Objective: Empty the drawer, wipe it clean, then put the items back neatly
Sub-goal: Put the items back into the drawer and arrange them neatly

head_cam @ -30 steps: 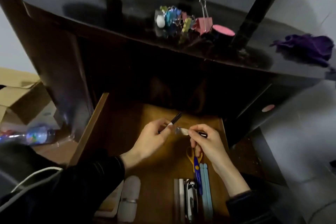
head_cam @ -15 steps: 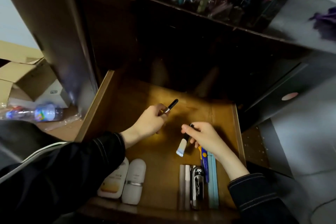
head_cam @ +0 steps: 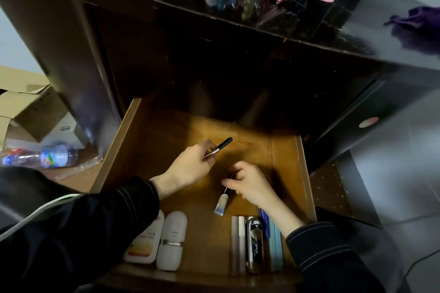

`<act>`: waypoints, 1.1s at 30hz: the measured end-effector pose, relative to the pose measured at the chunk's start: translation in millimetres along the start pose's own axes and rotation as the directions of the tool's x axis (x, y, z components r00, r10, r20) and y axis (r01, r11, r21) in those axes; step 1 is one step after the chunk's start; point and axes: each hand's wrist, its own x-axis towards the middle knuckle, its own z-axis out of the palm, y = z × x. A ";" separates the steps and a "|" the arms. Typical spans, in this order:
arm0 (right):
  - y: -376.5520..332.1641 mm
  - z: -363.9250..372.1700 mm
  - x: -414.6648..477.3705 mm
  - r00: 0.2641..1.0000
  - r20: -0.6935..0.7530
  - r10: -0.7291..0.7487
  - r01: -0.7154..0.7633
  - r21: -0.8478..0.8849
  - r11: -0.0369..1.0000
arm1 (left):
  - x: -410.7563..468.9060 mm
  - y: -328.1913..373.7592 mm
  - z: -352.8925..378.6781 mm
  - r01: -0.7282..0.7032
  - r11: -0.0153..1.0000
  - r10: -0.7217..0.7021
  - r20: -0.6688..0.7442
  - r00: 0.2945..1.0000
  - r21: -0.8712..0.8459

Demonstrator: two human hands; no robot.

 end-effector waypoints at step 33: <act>2.0 -0.2 -19.7 0.936 0.348 -0.049 0.230 -0.502 0.834 | 1.2 -2.4 -1.0 -0.022 0.996 0.023 -0.004 1.000 0.092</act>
